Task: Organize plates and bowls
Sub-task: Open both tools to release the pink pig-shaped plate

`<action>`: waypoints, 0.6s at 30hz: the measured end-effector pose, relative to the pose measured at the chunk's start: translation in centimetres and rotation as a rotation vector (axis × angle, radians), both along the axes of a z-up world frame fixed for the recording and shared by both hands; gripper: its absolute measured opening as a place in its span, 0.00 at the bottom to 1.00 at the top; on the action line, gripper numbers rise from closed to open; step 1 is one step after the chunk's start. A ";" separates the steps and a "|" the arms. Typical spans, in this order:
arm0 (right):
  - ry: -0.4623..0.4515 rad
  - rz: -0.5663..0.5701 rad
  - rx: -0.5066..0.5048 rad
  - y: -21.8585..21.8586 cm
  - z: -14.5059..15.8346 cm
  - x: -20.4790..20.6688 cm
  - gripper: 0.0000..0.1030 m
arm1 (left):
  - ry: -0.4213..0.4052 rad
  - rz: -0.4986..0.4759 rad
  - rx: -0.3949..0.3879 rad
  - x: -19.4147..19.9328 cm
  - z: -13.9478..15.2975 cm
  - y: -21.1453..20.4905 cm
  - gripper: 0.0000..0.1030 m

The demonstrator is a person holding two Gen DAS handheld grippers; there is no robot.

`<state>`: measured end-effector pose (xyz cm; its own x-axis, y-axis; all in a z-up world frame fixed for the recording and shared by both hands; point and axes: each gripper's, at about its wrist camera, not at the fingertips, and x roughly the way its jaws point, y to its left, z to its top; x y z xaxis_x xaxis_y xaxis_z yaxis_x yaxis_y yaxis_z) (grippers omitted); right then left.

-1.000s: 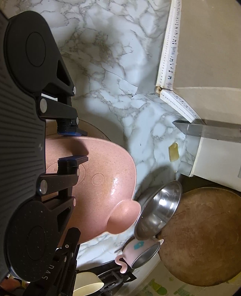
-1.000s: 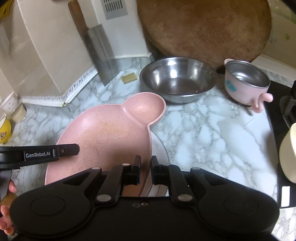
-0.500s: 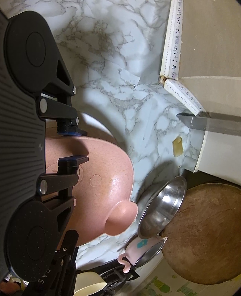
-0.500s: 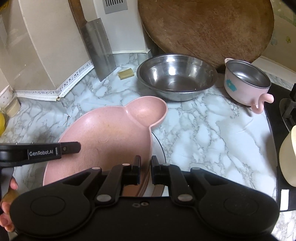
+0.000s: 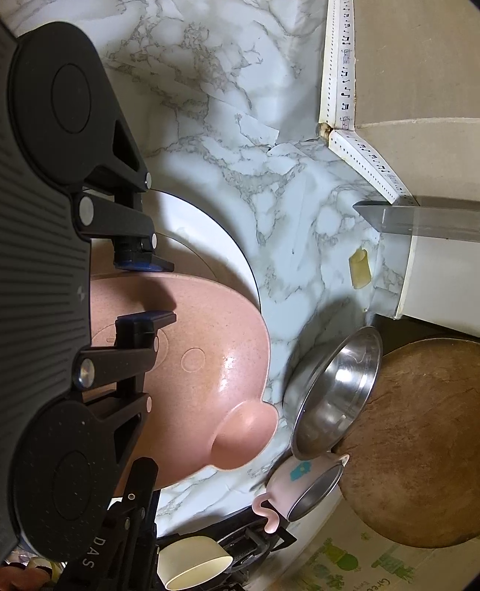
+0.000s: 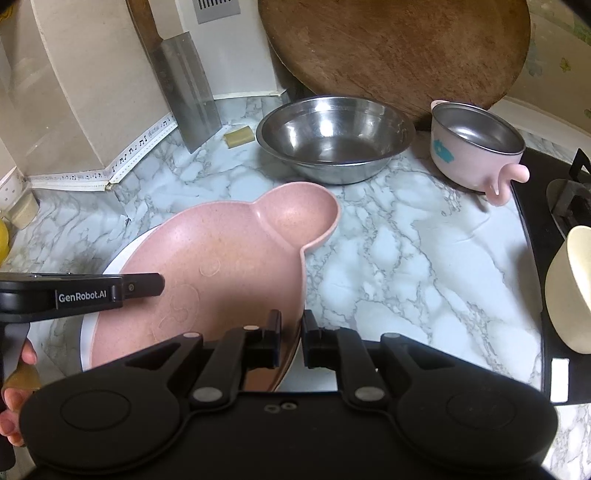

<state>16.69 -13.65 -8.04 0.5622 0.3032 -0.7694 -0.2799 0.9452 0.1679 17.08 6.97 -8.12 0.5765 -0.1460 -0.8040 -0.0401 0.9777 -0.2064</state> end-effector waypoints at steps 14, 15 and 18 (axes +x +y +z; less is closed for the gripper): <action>-0.032 0.004 -0.016 -0.1 0.4 -0.4 0.14 | -0.027 0.007 0.008 -0.9 0.6 0.4 0.51; -0.036 0.005 -0.015 -0.2 0.5 -0.4 0.14 | -0.041 0.011 0.009 -1.1 0.8 0.5 0.61; -0.052 0.008 -0.009 -0.4 0.9 -0.7 0.14 | -0.066 0.018 0.013 -1.6 1.4 0.6 0.64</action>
